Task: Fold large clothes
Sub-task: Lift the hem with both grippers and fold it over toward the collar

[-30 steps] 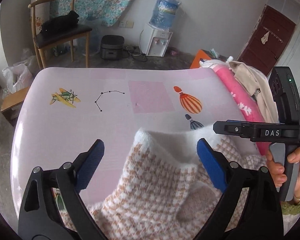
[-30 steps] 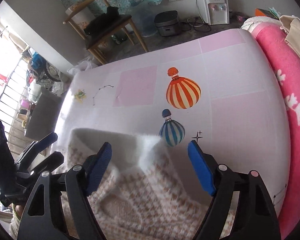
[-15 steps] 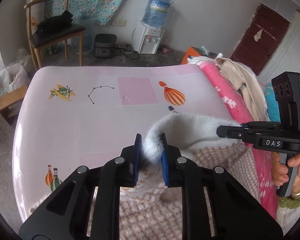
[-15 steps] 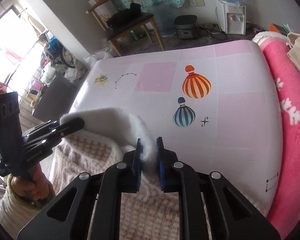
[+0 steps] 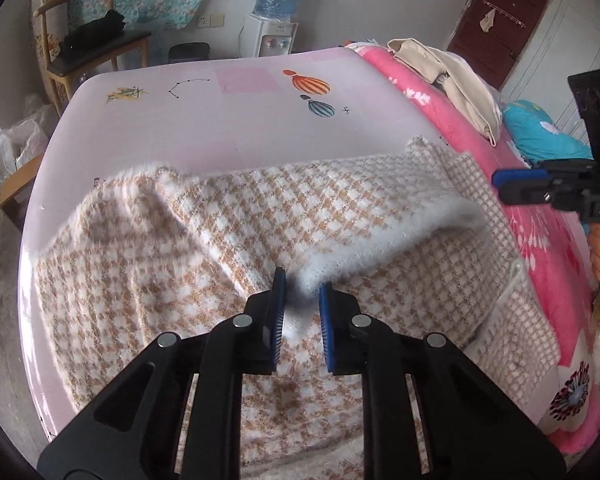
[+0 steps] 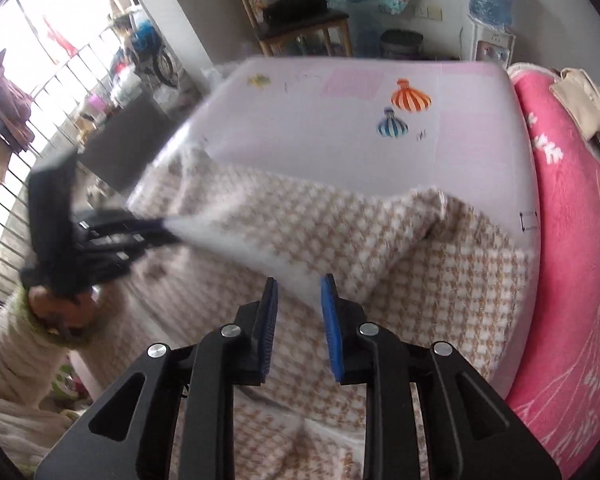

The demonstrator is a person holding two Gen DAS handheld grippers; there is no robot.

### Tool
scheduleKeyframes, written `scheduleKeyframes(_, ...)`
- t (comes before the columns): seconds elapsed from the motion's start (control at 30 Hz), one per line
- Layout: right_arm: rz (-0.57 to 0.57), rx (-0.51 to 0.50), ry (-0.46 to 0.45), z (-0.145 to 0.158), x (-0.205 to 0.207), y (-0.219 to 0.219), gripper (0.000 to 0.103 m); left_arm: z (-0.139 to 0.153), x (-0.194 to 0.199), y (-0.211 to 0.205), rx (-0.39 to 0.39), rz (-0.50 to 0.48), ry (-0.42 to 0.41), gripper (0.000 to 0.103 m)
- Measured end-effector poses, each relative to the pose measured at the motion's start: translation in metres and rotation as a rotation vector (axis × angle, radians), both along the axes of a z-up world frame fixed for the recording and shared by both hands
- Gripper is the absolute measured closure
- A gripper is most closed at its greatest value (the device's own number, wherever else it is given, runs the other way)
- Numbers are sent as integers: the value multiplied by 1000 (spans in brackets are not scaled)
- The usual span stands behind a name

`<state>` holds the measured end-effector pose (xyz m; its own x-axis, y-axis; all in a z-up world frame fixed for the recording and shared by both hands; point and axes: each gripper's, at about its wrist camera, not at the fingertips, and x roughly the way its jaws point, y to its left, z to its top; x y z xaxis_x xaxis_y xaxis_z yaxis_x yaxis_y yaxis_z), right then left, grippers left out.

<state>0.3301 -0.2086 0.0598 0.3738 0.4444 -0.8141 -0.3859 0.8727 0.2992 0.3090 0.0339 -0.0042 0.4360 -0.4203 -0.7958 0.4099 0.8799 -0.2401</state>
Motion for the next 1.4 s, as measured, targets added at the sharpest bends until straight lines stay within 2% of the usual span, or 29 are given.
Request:
scheduleKeyframes(0.07,-8,87,-44,20,8,4,73,2,2,0,13,2,-19,88)
scheduleKeyframes(0.13,3,145,-17,17,26,18,73,3,4,2,15,10,-14,86)
scheduleKeyframes(0.2,-2,169,76,-11,46,33,73,4,3,9,-22,34,9,81)
scheduleKeyframes(0.27,-18,118,153,-48,57,48,73,9,-2,20,-51,70,8,72)
scheduleKeyframes(0.33,-23,94,221,-84,54,57,73,19,-10,35,-90,99,-19,69)
scheduleKeyframes(0.4,-11,85,144,-90,39,60,73,30,-14,45,-117,108,-53,65)
scheduleKeyframes(0.47,-3,67,123,-89,33,61,73,41,-7,44,-118,98,-88,59)
scheduleKeyframes(0.53,-13,64,122,-88,32,62,73,43,10,31,-90,89,-95,51)
scheduleKeyframes(0.6,-13,47,110,-88,31,64,73,33,28,9,-64,45,-65,42)
scheduleKeyframes(0.63,-8,36,98,-88,29,64,73,23,35,-4,-19,25,-48,37)
scheduleKeyframes(0.73,23,4,77,-86,15,58,73,-18,43,-33,223,-17,-14,34)
scheduleKeyframes(0.8,40,-1,92,-85,5,42,73,-22,33,-31,240,-38,-85,28)
scheduleKeyframes(0.83,43,4,104,-84,2,33,73,-23,32,-27,245,-39,-87,22)
scheduleKeyframes(0.93,13,4,116,-67,-5,11,70,-28,37,-10,189,-11,-33,14)
scheduleKeyframes(1.03,-13,-46,4,-36,-2,14,64,-38,47,5,85,12,31,12)
scheduleKeyframes(1.1,-30,-97,-76,-24,8,21,62,-40,49,6,72,21,29,11)
scheduleKeyframes(1.17,-44,-135,-120,-30,25,26,61,-41,46,6,77,23,18,11)
scheduleKeyframes(1.2,-57,-151,-110,-41,37,26,61,-40,45,6,76,24,15,11)
scheduleKeyframes(1.27,-87,-161,3,-78,59,21,61,-34,41,9,75,36,-5,11)
scheduleKeyframes(1.3,-97,-122,15,-89,64,16,61,-27,36,13,75,46,-39,13)
scheduleKeyframes(1.4,-126,-114,28,-79,63,17,61,4,23,22,46,41,-175,13)
